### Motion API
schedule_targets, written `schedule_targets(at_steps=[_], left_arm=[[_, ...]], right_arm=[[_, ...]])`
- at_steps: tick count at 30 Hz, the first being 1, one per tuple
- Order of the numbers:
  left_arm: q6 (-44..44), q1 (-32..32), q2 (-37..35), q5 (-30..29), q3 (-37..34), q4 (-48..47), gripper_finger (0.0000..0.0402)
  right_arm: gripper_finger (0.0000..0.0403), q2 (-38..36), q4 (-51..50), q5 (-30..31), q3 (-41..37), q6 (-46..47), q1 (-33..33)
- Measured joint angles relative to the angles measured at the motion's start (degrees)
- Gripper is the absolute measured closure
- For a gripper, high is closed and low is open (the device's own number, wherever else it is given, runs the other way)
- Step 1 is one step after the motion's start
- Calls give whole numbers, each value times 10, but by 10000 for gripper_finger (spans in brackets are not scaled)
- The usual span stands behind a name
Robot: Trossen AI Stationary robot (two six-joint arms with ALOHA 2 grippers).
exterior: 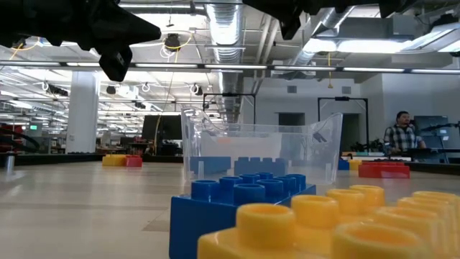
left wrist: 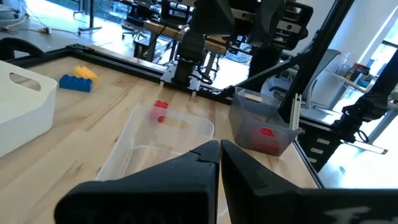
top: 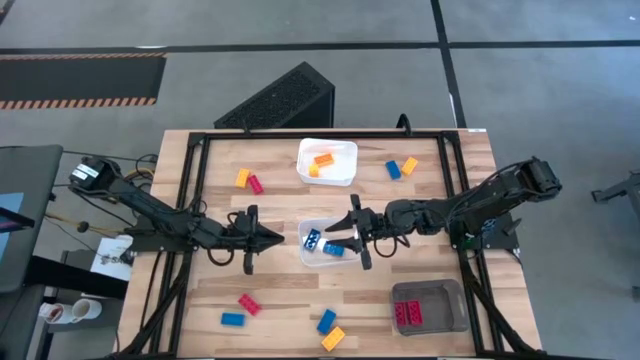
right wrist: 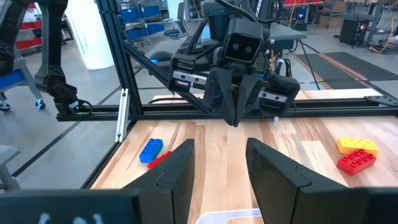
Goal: Sort & place blocks by color
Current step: Put the blue game piece into the transparent bin
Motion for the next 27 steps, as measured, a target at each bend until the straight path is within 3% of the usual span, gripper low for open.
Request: schedule_targets(at_steps=[27], left_arm=[[-16, 0, 0, 32, 0, 0, 401]], right_arm=[[237, 0, -3, 0, 0, 0, 0]])
